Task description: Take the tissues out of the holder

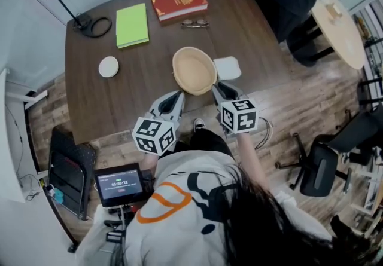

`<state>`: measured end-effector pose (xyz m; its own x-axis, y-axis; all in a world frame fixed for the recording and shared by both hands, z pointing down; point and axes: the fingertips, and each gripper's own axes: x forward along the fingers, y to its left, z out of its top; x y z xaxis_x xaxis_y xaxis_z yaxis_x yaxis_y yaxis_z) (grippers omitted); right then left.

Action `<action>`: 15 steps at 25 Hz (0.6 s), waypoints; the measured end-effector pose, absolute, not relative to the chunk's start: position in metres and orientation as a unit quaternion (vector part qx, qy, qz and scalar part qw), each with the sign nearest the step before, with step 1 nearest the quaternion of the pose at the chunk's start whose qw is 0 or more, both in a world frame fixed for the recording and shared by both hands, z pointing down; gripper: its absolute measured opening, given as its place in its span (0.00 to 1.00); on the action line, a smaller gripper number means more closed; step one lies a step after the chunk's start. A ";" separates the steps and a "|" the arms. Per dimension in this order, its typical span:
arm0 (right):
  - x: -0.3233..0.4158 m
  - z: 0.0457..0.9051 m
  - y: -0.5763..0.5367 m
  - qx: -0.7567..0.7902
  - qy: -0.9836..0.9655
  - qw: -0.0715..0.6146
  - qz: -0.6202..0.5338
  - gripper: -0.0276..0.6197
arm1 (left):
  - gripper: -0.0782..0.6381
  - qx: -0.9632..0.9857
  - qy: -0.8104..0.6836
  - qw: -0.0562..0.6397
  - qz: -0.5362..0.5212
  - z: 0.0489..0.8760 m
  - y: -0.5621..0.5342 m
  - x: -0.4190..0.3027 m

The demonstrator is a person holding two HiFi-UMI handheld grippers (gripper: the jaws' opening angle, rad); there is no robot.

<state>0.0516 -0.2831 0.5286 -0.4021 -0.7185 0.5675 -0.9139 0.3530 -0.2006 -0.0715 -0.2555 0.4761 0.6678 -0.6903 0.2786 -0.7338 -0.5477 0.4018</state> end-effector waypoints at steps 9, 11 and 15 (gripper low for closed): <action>0.022 0.528 -0.208 0.518 -0.792 0.188 0.262 0.17 | 0.11 0.891 -0.360 0.273 0.046 0.493 -0.198 -0.076; 0.020 0.530 -0.192 0.519 -0.790 0.191 0.265 0.17 | 0.11 0.893 -0.349 0.279 0.048 0.497 -0.186 -0.071; 0.014 0.535 -0.171 0.515 -0.789 0.196 0.273 0.15 | 0.11 0.895 -0.339 0.285 0.048 0.500 -0.167 -0.069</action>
<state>0.0138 -0.1706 0.5347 -0.3928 -0.7050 0.5906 -0.9192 0.3204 -0.2289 -0.0686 -0.1672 0.5000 0.7651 -0.5802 0.2791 -0.6347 -0.6069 0.4783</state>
